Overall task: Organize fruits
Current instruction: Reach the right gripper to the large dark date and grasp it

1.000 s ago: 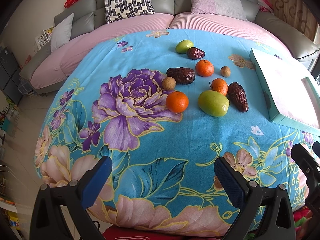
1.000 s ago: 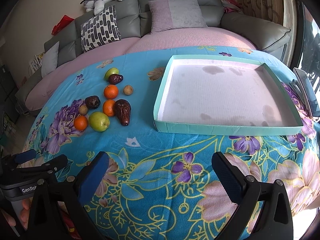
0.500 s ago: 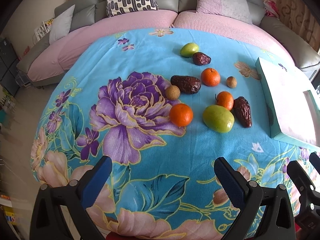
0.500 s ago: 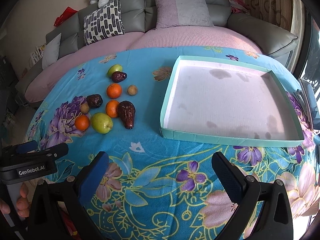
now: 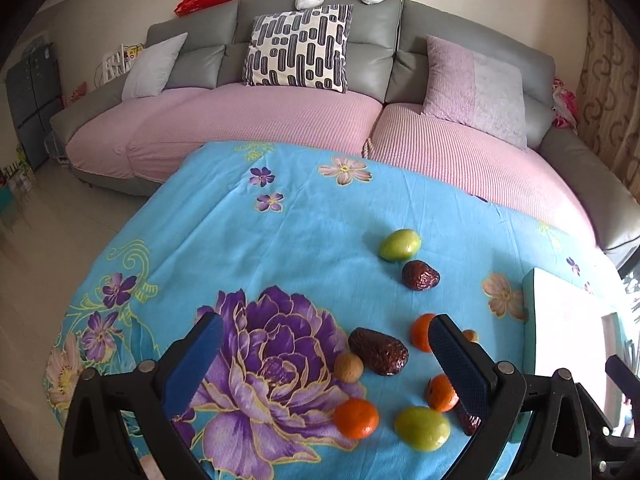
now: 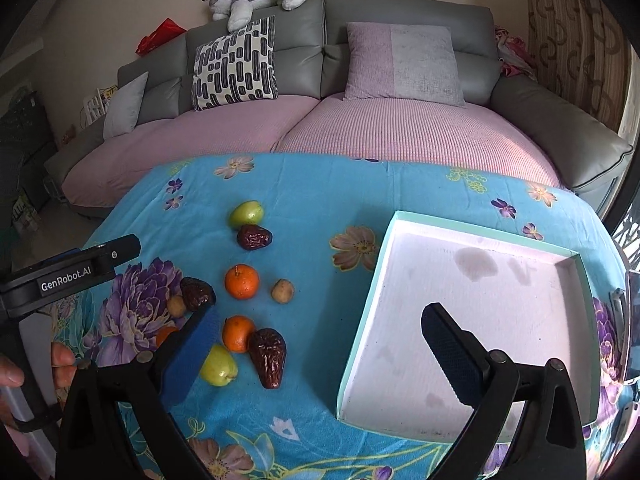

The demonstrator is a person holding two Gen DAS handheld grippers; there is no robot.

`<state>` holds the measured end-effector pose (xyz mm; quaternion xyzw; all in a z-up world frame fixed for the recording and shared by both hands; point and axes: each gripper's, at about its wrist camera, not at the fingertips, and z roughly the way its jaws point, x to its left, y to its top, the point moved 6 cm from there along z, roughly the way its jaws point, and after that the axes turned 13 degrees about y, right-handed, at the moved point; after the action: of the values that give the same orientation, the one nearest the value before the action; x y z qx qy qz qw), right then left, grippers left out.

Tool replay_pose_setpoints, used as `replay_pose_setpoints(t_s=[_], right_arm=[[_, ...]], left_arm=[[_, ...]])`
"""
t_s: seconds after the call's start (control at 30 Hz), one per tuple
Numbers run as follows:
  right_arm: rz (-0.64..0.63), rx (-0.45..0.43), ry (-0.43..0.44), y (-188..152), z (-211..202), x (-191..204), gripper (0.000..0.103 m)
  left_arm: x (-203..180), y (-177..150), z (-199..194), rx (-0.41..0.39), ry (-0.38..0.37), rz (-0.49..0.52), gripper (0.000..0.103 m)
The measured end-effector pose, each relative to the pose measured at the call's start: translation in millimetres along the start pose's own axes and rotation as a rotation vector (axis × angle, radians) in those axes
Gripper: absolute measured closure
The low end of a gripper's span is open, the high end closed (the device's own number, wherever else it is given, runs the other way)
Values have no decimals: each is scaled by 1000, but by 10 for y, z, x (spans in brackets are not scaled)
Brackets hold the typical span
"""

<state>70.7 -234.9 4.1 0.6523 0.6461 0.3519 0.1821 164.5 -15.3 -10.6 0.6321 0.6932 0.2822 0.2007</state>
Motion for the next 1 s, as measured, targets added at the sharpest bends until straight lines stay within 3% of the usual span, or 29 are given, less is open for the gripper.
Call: replay_pose_setpoints(t_s=[0.13,0.3,0.4,0.43,0.63,0.7,0.77,0.9,1.0], right_arm=[[15,31,42,26,190,30,28],[-23,107,82,-82,435,170,37],[-25,146,87,-195,536,198,38],[-19,165,96,-247,578,195,44],[21,270,105,-504,796,108,58],[25,290,118,-554,840,118,59],[25,299,129,-576,865,136,61],[1,300,142,-574,872,211,74],[-15,290,139,-552,836,240,74]], left_arm=[[-21,13,179,73,-14,-20,0],[-45,-104,347,96,22,-1,0],[-84,-249,457,157,-20,3,2],[-87,-302,487,177,-30,5,2],[-126,-525,659,267,-57,39,23],[-140,-577,719,294,-62,48,38],[-159,-630,776,327,-74,51,47],[-217,-663,788,343,-120,48,65],[-255,-661,756,339,-141,45,76]])
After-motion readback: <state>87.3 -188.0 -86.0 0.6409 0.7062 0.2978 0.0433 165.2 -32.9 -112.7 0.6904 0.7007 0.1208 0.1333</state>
